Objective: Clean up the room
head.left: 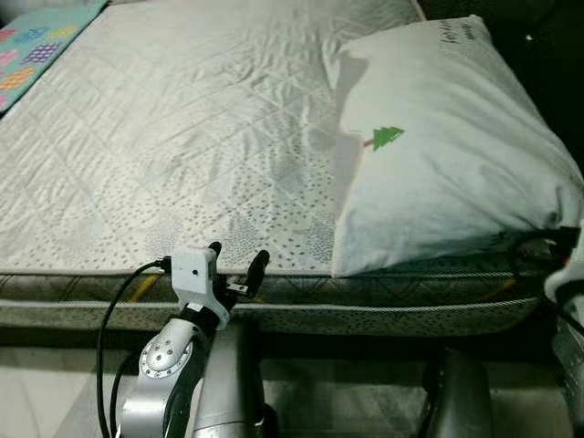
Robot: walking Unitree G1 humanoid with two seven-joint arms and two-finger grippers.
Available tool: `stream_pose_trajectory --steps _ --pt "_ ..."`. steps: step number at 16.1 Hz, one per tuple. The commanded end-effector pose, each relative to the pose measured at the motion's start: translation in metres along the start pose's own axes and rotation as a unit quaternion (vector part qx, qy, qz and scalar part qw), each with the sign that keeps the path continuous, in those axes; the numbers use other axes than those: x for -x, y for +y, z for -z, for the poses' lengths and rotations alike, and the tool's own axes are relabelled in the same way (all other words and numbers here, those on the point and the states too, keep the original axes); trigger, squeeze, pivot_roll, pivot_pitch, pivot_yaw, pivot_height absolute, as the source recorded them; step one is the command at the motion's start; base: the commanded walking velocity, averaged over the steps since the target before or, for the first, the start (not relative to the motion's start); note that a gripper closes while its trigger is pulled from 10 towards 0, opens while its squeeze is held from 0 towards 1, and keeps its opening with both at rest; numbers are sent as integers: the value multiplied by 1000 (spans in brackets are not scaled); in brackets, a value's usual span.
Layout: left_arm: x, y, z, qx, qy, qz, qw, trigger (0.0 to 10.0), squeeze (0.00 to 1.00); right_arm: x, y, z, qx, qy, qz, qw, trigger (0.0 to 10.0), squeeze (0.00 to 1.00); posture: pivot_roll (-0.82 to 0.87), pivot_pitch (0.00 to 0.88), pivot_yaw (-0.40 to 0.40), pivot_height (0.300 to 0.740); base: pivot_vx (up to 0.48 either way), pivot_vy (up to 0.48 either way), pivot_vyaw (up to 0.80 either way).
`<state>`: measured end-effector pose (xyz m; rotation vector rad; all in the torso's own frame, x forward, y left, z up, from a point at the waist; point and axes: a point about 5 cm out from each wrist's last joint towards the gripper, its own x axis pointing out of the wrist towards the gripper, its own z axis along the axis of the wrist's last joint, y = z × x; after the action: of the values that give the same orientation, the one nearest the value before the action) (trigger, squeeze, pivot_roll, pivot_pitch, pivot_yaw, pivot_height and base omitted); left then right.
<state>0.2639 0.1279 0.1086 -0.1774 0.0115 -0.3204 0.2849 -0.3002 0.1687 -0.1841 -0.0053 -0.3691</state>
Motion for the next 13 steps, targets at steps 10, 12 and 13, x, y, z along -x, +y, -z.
stream_pose_trajectory --steps 10,12,13 --pt "12 10 2 -11 2 -35 999 10000 0 -35 -5 -12 -10 -19 -9 1000 10000 0 -90 112 82 487 0 0 0" --pt "12 10 2 -11 4 -33 999 10000 0 -16 14 0 -14 -20 -42 999 10000 1000 -86 111 88 487 0 0 0" --pt "12 10 2 -11 4 -33 999 10000 0 -13 20 2 -11 -20 -47 999 10000 1000 -86 108 91 487 0 0 0"
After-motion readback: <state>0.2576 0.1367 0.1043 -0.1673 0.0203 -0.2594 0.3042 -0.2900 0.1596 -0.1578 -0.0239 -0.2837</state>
